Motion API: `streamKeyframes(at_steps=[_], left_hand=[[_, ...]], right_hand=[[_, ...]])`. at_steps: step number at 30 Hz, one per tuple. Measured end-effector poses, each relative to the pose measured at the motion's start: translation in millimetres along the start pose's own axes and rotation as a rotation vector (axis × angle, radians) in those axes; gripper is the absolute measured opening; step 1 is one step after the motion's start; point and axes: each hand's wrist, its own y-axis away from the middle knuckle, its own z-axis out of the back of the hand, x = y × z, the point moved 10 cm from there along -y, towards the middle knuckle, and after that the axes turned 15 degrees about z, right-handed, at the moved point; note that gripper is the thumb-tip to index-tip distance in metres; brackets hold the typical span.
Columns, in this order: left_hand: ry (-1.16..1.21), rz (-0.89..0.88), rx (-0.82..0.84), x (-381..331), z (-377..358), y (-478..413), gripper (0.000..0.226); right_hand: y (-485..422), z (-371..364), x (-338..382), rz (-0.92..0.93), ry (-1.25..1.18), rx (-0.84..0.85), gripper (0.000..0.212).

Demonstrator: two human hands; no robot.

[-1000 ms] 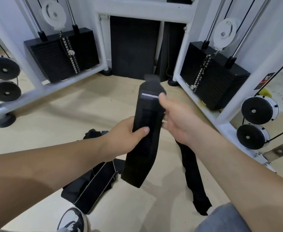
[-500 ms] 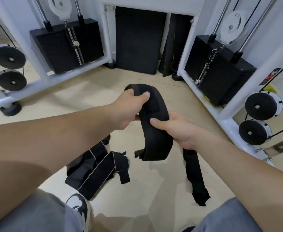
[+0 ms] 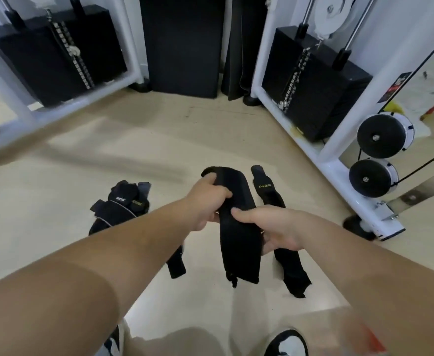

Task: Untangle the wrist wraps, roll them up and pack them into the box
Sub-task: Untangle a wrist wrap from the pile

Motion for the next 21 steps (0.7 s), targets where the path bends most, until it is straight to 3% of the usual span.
streamKeyframes(at_steps=[5,9,13,16,19,21], left_hand=[[0.015,0.095,0.02,37,-10,-58,0.035],[0.028,0.114,0.025,33,-15,-106,0.03],[0.001,0.039,0.06,-10,-24,-149,0.047],[0.054,-0.023,0.033,-33,-20,-179,0.055],[0.148,0.083,-0.02,-1,-7,-206,0.072],[0.081,0.205,-0.043,42,-3,-216,0.08]], right_hand=[[-26,-3,-79,-0.099,-0.056,0.079,0.051],[-61,10,-112,-0.056,-0.251,-0.084,0.04],[-84,23,-103,-0.068,-0.496,-0.159,0.044],[-110,42,-106,-0.123,-0.462,-0.263,0.059],[-140,53,-122,-0.194,-0.361,-0.315,0.076],[-157,60,-138,-0.207,-0.331,-0.363,0.062]])
